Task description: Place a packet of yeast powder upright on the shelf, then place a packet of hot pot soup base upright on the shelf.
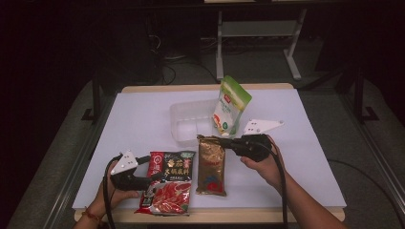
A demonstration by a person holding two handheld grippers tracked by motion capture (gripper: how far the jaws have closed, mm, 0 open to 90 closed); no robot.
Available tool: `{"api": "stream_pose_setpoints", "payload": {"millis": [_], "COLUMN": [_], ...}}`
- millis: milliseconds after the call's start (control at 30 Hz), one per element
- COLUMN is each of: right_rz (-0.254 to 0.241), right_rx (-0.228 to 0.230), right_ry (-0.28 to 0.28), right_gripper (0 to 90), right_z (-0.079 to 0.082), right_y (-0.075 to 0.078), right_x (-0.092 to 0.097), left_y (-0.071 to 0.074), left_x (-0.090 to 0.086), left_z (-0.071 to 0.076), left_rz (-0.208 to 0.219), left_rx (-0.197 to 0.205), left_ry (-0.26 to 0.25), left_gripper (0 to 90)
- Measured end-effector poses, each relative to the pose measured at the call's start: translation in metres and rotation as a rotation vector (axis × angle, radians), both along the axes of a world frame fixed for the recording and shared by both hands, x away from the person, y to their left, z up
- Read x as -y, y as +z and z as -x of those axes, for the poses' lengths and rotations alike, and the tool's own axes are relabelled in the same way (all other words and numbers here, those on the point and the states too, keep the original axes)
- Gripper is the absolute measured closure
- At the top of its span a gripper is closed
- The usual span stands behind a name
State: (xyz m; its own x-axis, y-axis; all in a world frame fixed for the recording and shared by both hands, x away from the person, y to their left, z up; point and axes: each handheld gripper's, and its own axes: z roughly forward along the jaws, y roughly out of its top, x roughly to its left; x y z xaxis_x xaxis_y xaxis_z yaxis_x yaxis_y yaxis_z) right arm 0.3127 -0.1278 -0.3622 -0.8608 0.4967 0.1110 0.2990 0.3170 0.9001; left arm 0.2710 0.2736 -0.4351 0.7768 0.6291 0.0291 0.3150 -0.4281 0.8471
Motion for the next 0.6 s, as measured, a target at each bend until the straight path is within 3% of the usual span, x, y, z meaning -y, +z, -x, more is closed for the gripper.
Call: {"api": "stream_pose_setpoints", "payload": {"millis": [600], "right_rz": [-0.011], "right_rx": [0.068], "right_ry": [-0.005], "right_gripper": [90.0], "right_z": [0.010], "right_y": [0.016], "right_x": [0.000], "left_y": [-0.001], "left_x": [-0.004], "left_z": [0.000], "left_rz": [-0.002], "left_rx": [0.000], "left_ry": [0.002], "left_gripper": [26.5]}}
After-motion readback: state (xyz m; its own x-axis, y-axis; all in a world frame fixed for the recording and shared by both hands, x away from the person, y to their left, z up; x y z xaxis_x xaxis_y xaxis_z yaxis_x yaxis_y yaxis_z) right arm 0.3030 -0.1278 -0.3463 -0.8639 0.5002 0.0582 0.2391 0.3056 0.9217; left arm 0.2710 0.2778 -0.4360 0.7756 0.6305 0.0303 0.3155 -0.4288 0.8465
